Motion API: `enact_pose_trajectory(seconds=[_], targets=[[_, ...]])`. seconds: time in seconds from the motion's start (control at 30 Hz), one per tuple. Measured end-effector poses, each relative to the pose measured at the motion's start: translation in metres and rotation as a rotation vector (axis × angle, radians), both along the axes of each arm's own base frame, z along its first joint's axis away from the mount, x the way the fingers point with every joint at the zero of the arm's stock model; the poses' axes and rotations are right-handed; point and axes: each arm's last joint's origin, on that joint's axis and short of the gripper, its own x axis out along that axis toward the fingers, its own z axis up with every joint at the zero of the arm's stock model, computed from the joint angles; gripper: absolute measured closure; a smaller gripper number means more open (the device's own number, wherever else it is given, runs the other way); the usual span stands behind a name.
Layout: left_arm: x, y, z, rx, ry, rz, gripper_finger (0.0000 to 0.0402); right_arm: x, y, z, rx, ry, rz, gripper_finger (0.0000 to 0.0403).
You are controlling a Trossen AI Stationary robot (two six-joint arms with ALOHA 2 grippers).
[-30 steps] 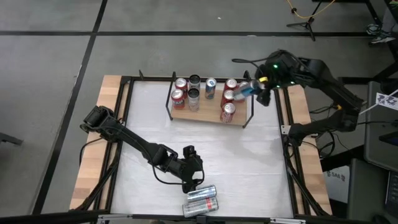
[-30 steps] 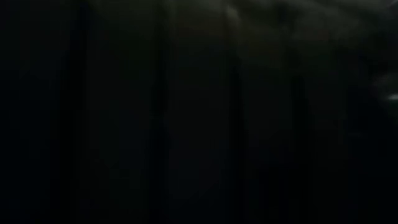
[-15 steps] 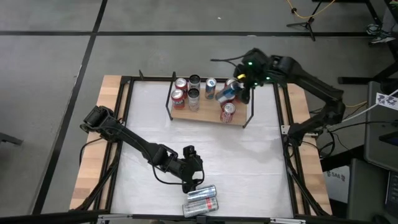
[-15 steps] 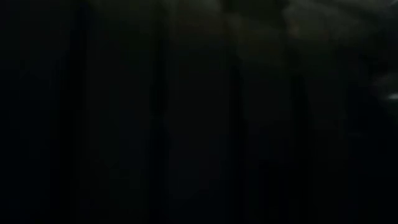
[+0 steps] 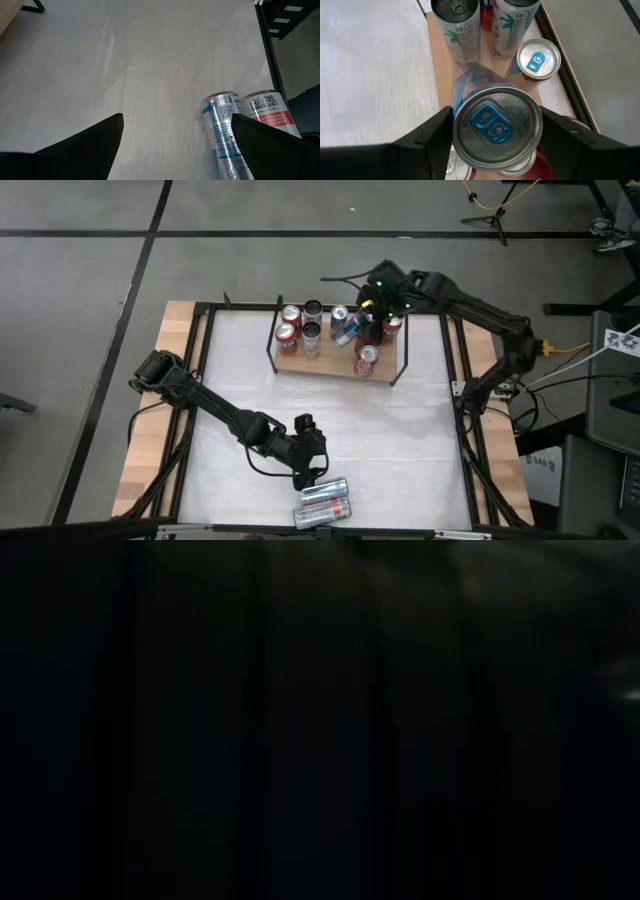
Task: Place canned beverage on shelf
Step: Put the top blue soda can on the shelf aligned with the blue soda can
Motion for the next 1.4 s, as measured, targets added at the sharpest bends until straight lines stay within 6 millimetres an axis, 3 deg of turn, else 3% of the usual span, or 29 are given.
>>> enact_pose_trajectory(seconds=[0.47,0.77,1.07,1.4], targets=[[0.0,0.002,0.0,0.036,-0.017,0.037,0.0038,0.022,-0.011,-0.032,0.052,0.095,0.003,0.0162],[0.0,0.002,0.0,0.039,-0.019,0.04,0.0038,0.042,0.003,-0.05,-0.025,0.182,0.024,0.0162],[0.0,0.002,0.0,0.039,-0.019,0.041,0.0038,0.048,0.005,-0.049,-0.084,0.161,0.005,0.0162],[0.0,0.002,0.0,0.039,-0.019,0.041,0.0038,0.057,0.001,-0.066,-0.085,0.216,-0.004,0.0162]])
